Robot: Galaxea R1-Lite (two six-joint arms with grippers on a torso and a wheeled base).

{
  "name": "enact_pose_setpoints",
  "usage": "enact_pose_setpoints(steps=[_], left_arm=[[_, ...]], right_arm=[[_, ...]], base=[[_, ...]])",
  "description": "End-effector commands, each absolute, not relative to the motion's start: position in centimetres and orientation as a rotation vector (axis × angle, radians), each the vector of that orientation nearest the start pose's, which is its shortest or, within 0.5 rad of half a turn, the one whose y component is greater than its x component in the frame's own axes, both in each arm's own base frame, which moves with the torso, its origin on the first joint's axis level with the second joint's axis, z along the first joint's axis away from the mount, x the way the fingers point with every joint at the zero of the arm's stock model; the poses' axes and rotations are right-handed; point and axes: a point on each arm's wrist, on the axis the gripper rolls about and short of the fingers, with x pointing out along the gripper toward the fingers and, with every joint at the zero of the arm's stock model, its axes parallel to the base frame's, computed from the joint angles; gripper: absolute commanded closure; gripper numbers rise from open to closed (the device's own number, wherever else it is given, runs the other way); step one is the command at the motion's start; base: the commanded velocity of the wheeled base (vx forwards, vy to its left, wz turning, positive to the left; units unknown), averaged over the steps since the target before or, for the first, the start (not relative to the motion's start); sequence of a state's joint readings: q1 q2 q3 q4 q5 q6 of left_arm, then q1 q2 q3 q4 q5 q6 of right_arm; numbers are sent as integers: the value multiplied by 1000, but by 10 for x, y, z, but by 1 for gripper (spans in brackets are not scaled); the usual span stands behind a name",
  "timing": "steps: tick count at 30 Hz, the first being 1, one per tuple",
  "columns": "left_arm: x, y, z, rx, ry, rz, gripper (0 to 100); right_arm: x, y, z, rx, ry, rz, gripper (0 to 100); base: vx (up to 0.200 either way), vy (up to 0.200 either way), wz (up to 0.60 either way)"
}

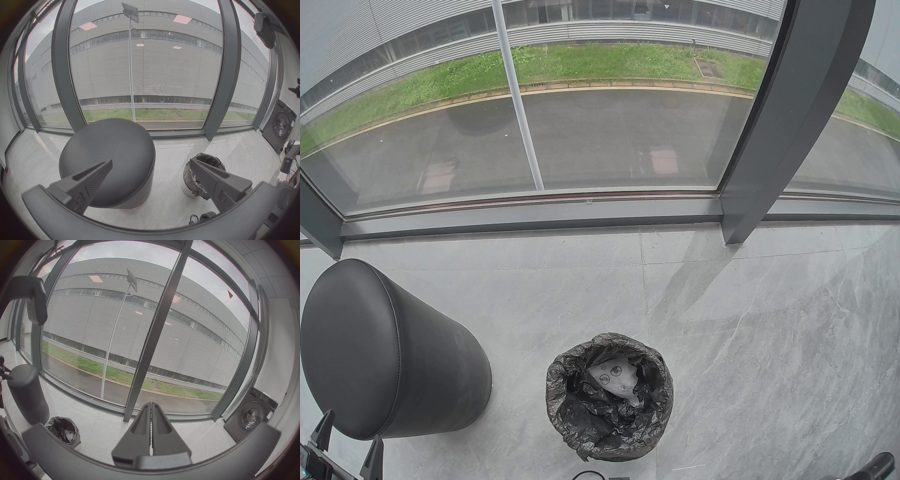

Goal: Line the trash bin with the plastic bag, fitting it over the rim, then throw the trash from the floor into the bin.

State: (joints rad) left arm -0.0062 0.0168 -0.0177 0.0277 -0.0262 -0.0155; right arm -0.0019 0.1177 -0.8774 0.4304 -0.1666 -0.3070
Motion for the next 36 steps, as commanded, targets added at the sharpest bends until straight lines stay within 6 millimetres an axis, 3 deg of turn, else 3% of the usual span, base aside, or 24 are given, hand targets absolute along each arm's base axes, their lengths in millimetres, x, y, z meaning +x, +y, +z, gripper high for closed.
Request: enact_pose_setpoints(steps=[1,8,13,18,28,36], left_arm=[[-24,0,76,-17,19,-32,0],[-24,0,76,-16,19,-32,0],[-24,0,76,-17,19,-32,0],[-24,0,76,-17,19,-32,0],[-24,0,76,-16,19,-32,0],[-24,0,76,-16,19,-32,0]], right_arm=[[-129,-4,216,-271,-322,-211,100],[-106,-3,199,-252,-330,-210,100],[-65,-3,162,-240,-268,-188,100],[-40,-3,127,-162,-226,-171,100],[-24,-3,86,-128,-95,-157,100],[-23,-3,83,-40,-69,-130,100]], base=[[0,0,0],[0,0,0],[0,0,0],[0,0,0],[0,0,0],[0,0,0]])
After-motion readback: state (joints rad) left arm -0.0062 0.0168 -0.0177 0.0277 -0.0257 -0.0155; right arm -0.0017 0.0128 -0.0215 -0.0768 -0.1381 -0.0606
